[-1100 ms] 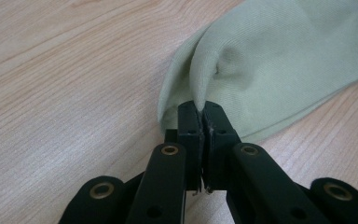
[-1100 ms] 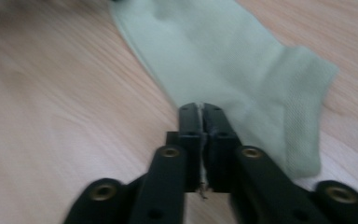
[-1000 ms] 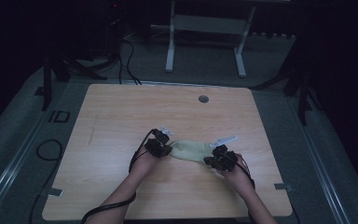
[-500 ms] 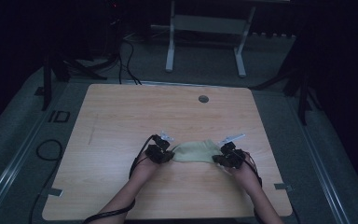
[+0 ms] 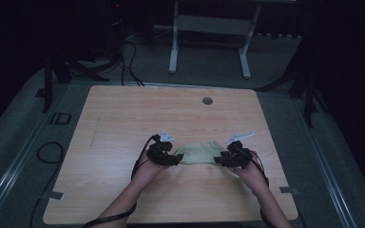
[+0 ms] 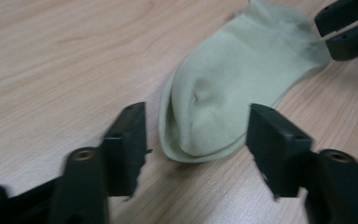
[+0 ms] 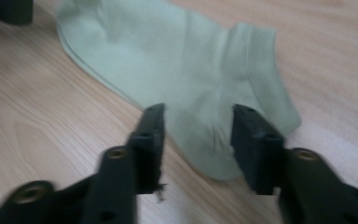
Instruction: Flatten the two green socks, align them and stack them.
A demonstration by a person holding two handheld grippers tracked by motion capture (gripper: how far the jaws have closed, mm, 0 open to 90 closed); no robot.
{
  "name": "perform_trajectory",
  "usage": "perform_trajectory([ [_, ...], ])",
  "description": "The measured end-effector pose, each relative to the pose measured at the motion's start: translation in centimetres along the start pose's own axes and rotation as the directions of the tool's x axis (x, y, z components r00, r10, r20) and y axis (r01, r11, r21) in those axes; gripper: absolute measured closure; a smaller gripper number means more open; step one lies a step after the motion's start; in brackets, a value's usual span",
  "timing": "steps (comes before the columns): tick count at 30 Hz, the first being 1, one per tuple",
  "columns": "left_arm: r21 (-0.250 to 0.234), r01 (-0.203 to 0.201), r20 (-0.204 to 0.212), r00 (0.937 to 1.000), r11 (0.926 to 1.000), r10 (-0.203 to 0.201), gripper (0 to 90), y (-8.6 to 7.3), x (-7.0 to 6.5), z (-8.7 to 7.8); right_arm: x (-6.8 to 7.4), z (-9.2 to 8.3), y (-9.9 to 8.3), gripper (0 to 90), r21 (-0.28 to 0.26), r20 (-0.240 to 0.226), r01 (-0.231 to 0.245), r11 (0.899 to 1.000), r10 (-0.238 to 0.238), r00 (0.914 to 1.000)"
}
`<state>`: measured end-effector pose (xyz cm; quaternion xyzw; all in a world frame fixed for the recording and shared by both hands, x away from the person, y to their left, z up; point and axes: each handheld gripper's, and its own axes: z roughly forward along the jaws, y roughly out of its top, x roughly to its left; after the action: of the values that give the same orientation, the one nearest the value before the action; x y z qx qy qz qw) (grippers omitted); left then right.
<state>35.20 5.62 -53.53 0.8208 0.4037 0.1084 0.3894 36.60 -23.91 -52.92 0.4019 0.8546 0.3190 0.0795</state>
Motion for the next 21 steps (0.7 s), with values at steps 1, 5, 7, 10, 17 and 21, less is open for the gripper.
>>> perform_trajectory([
  [1,-0.005,-0.001,0.002,1.0000,1.0000,0.001,32.3,0.0,0.1,-0.2,0.0,-0.1,0.0,47.6,-0.013,-0.003,-0.001,1.000,0.001,1.0000],
  [5,0.028,-0.030,0.016,0.9994,0.9992,0.029,17.5,-0.5,0.2,-0.1,0.1,-0.5,0.0,37.6,-0.051,-0.003,0.014,0.999,-0.014,0.9999],
  [7,0.023,-0.032,0.004,0.9995,0.9992,0.032,16.4,-0.8,0.2,-0.1,0.0,-0.5,-0.1,34.9,-0.062,-0.007,0.008,0.998,-0.008,0.9999],
  [10,-0.004,-0.022,-0.014,0.9997,0.9998,0.022,14.3,-1.1,0.4,-0.3,-0.1,-0.6,-0.3,29.9,-0.073,-0.009,0.016,0.997,-0.016,0.9998],
  [17,-0.043,0.020,-0.011,0.9997,0.9989,-0.020,7.3,-2.3,1.2,-1.2,-0.7,-1.1,-1.0,21.1,-0.099,-0.065,-0.021,0.995,0.014,0.9978],
  [21,-0.054,0.021,-0.030,0.9993,0.9984,-0.022,6.8,-3.1,1.6,-2.0,-1.1,-1.5,-1.5,19.7,-0.127,-0.052,-0.022,0.992,0.016,0.9985],
])
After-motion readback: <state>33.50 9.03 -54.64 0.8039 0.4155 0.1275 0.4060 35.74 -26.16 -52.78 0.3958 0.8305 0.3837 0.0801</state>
